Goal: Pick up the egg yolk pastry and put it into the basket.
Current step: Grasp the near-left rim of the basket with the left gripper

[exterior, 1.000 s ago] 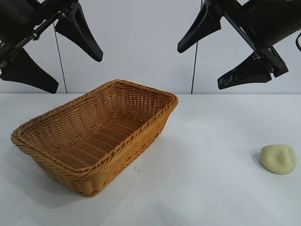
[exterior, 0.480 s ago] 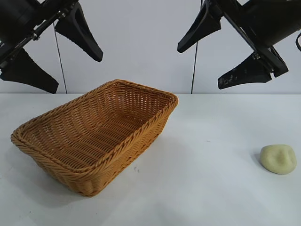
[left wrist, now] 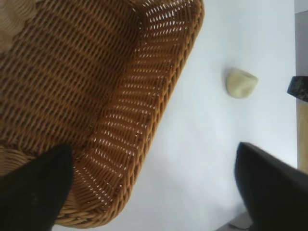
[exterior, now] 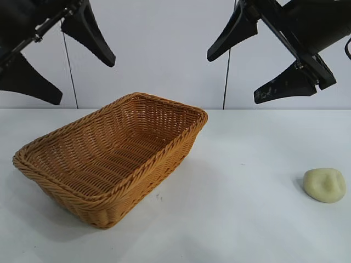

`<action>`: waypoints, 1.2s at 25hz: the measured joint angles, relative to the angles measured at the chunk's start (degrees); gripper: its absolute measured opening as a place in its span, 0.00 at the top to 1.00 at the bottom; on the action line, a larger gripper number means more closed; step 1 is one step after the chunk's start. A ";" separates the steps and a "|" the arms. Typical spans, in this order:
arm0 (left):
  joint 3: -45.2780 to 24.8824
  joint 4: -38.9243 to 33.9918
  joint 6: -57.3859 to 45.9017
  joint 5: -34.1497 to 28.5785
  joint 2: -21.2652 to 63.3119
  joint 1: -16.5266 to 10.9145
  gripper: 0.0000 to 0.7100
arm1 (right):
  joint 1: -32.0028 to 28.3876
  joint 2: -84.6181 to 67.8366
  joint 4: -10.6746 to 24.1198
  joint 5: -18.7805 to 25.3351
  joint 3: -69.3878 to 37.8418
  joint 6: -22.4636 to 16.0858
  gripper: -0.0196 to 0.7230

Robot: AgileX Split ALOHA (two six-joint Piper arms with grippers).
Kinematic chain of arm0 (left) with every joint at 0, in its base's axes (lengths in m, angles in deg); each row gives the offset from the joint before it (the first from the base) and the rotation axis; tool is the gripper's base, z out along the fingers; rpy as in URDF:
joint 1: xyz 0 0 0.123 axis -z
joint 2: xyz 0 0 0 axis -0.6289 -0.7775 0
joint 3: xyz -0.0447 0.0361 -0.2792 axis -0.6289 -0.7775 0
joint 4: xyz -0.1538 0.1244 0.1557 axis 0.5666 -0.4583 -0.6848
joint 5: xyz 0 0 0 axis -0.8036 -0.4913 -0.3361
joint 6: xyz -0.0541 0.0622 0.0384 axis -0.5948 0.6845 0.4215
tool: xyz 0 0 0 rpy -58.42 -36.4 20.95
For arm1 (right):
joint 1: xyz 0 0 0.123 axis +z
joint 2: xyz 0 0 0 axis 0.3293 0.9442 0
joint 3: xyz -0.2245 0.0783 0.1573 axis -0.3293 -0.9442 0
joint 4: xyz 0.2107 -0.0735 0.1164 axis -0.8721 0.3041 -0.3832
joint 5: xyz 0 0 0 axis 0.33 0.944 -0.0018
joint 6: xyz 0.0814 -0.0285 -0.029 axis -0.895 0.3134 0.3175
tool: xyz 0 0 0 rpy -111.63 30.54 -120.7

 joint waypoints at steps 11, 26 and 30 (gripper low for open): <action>-8.41 -11.35 -23.03 -1.74 12.56 0.00 0.08 | 0.00 0.00 0.00 -0.32 0.00 0.00 0.05; -10.55 -25.71 -44.90 -2.46 10.02 2.03 0.08 | 0.00 0.00 0.00 -0.80 0.00 -0.40 0.05; -10.55 -28.66 -52.05 -0.41 6.25 6.76 0.08 | 0.00 0.00 0.00 -0.80 0.00 -0.40 0.05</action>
